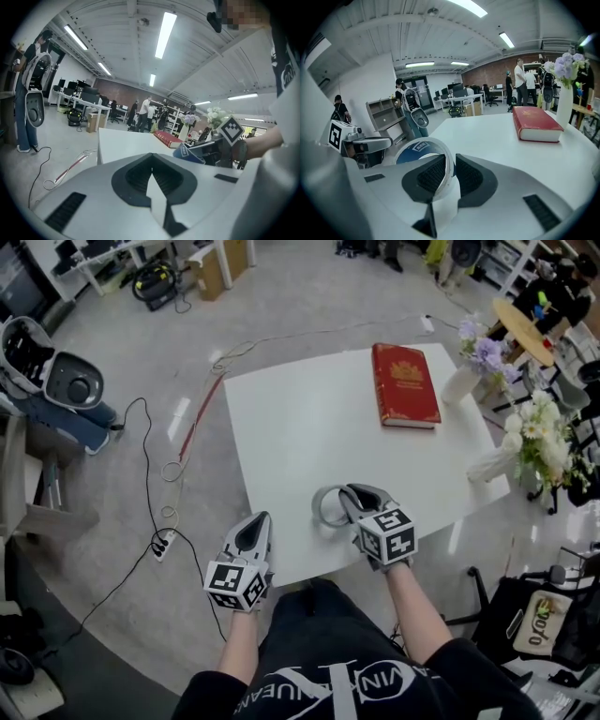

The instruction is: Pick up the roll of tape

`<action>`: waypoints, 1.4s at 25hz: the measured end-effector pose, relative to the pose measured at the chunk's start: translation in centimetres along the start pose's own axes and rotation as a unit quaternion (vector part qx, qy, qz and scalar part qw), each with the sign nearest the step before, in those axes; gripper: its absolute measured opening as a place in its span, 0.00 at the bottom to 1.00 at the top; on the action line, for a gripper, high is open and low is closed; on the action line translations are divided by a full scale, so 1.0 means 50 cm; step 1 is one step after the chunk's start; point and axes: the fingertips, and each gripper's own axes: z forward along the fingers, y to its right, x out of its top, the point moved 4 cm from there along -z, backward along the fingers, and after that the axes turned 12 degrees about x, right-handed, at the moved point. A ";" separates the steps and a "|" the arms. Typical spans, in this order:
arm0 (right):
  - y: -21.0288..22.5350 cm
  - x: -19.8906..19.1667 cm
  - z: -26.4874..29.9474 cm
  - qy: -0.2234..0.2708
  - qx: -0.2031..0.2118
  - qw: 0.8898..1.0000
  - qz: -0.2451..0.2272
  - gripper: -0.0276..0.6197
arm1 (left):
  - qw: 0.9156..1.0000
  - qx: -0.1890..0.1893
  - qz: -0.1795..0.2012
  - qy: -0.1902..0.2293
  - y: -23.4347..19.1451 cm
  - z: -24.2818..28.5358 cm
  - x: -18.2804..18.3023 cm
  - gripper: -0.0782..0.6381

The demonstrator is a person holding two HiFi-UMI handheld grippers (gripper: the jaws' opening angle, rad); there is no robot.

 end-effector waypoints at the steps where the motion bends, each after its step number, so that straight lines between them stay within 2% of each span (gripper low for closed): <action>1: -0.002 0.005 -0.005 0.007 0.001 1.000 0.000 0.16 | 1.000 -0.001 0.001 0.003 0.002 0.000 0.005 0.11; 12: -0.025 0.059 -0.056 0.067 0.013 0.998 -0.016 0.16 | 0.999 -0.007 0.018 0.035 0.028 -0.003 0.062 0.11; 35: -0.052 0.134 -0.100 0.128 0.034 0.991 -0.032 0.16 | 0.996 -0.002 0.037 0.081 0.032 -0.010 0.153 0.11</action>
